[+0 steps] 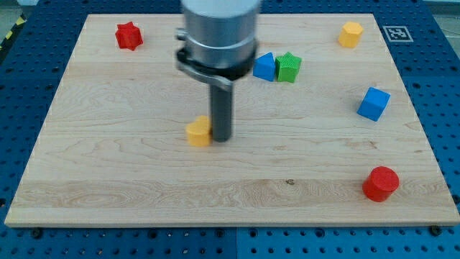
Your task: Move the green star to the bottom center of the board
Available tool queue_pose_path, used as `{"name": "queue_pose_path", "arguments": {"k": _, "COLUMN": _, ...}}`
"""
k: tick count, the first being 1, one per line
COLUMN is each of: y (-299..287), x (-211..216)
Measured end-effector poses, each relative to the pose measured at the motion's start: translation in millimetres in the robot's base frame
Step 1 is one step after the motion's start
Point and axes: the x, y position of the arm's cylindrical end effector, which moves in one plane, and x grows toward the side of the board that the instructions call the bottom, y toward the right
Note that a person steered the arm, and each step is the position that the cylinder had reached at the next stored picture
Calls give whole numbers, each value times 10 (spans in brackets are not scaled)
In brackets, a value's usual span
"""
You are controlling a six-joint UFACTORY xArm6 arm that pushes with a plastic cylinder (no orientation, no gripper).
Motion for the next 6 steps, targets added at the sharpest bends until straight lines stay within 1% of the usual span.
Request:
{"name": "queue_pose_path", "arguments": {"k": 1, "y": -653, "x": -24}}
{"name": "queue_pose_path", "arguments": {"k": 3, "y": -668, "x": 156}}
{"name": "queue_pose_path", "arguments": {"k": 4, "y": -817, "x": 158}}
{"name": "queue_pose_path", "arguments": {"k": 5, "y": -1235, "x": -134}}
{"name": "queue_pose_path", "arguments": {"k": 6, "y": -1319, "x": -217}}
